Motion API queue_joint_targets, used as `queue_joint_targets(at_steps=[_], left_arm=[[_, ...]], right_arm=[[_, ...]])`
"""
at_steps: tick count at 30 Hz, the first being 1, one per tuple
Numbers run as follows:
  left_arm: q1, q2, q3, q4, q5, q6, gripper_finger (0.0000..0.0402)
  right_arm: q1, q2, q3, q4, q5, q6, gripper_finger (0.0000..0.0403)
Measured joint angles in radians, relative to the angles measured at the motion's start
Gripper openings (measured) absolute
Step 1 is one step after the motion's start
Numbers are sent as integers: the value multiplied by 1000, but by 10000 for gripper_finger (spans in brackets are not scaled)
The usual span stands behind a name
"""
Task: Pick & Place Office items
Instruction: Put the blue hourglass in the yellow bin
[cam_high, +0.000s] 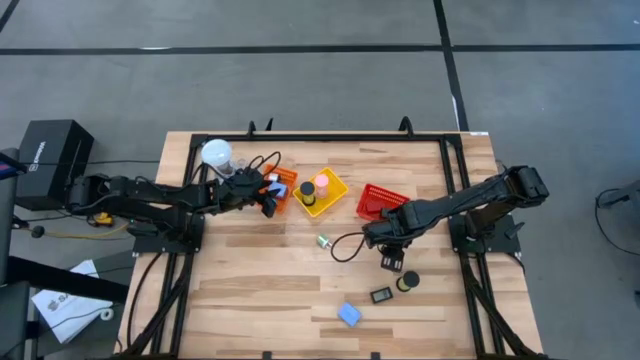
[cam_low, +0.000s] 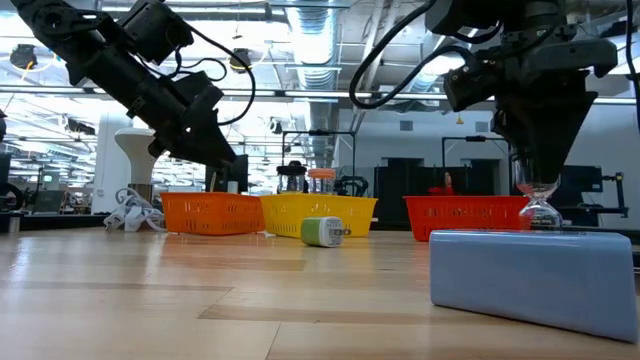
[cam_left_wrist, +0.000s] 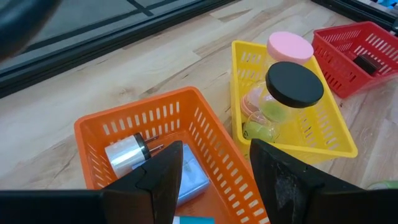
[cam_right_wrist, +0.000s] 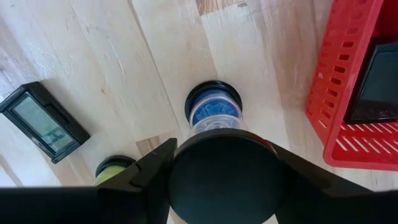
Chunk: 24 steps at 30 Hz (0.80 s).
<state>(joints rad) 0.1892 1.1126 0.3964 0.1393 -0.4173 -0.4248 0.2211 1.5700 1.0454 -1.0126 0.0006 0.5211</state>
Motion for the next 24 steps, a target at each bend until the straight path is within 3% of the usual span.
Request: queue_joint_targets(at_steps=[4, 9, 19, 24], left_arm=[[0, 0, 0, 3, 0, 0, 181], [0, 0, 0, 5, 0, 0, 181], [0, 0, 0, 9, 0, 0, 181], [0, 0, 0, 15, 0, 0, 181]], right_arm=[[6, 0, 0, 3, -1, 3, 220], [8, 0, 0, 3, -3, 3, 197], [8, 0, 0, 11, -1, 3, 211], [6, 0, 0, 14, 0, 27, 197]])
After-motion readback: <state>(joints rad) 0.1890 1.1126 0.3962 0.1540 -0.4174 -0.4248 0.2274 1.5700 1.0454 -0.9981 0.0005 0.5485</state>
